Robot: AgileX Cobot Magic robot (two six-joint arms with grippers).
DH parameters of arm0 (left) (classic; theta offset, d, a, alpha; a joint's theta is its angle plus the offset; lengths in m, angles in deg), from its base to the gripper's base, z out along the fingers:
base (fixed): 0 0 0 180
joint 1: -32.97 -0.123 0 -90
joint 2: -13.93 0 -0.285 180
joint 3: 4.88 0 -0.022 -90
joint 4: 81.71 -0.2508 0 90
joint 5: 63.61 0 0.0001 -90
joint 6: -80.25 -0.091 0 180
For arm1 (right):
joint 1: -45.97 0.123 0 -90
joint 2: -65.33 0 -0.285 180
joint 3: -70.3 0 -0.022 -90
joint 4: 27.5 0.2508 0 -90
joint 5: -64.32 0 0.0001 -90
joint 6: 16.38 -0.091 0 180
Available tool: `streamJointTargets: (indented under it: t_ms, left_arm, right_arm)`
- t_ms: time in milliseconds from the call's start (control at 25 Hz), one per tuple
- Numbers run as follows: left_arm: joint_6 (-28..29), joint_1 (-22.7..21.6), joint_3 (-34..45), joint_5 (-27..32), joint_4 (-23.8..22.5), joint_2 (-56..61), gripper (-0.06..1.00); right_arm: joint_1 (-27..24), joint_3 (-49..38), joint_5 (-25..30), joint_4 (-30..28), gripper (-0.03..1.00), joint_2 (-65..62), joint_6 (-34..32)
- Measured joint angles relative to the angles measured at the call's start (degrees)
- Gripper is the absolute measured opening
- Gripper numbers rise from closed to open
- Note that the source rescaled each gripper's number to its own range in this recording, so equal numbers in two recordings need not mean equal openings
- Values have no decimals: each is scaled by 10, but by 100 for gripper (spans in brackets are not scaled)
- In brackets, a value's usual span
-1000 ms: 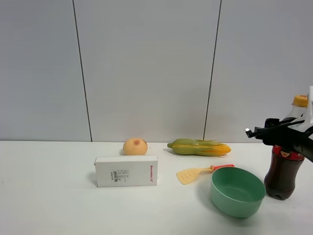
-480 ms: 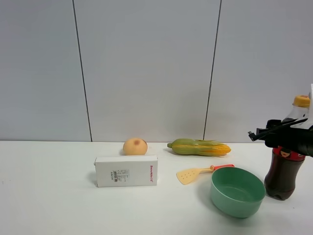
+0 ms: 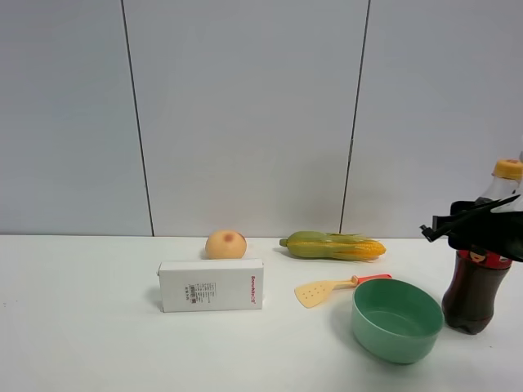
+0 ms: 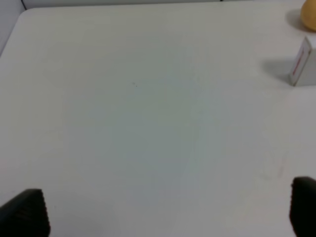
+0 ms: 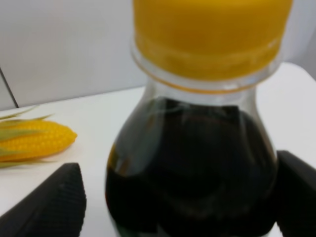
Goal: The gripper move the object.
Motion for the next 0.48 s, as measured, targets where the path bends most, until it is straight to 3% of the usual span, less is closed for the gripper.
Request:
streamJointTargets:
  t_ms: [320, 480]
  left_arm:
    - [0, 0, 0, 0, 0, 0, 100]
    - [0, 0, 0, 0, 0, 0, 100]
  right_arm:
    - [51, 0, 0, 101, 90, -28, 74]
    - [91, -1, -1, 186, 90, -46, 128]
